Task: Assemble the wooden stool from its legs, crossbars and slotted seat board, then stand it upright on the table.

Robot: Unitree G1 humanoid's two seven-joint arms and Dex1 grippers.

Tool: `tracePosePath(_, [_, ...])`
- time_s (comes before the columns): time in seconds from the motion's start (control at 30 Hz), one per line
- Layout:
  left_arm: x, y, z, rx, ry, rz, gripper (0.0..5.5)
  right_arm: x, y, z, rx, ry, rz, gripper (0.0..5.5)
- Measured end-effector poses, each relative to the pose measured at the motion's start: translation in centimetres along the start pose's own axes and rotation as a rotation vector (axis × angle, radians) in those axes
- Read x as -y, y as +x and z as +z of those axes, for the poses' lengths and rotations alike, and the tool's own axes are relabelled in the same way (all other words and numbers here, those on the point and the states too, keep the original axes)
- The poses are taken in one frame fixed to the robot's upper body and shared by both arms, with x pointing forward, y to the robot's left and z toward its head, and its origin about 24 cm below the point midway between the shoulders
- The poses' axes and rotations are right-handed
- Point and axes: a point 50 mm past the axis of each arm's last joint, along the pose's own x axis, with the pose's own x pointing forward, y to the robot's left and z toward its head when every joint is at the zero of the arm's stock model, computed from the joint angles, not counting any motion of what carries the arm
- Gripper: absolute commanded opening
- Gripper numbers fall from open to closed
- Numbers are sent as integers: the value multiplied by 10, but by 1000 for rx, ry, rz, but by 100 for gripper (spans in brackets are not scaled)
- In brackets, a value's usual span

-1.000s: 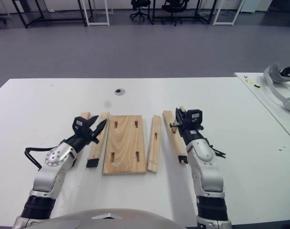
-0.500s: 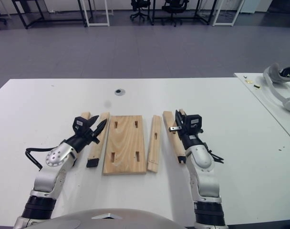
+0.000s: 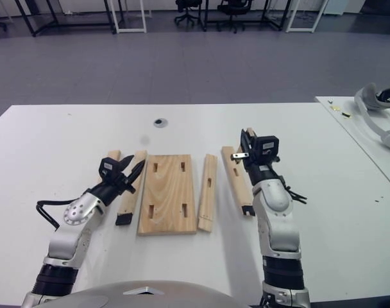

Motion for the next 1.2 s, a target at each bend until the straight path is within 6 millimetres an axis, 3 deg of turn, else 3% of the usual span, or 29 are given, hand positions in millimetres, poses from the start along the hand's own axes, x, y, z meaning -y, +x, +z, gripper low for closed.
tracePosePath(0.13, [0,-2,-2,-9,-3,10,204,-6,-1,4,-19,56,1,42])
tracePosePath(0.33, [0,-6,-6,-26,-3,22,204,-42,-15,16,-167,297,43,42])
tracePosePath(0.53, [3,-11,-6,-24,-5,29,204,-38,-19,8,-332,390,-43,42])
tracePosePath(1.2, [2,-13,-7,-49,-3,17,204,-41,-15,3,-333,403,-71,42])
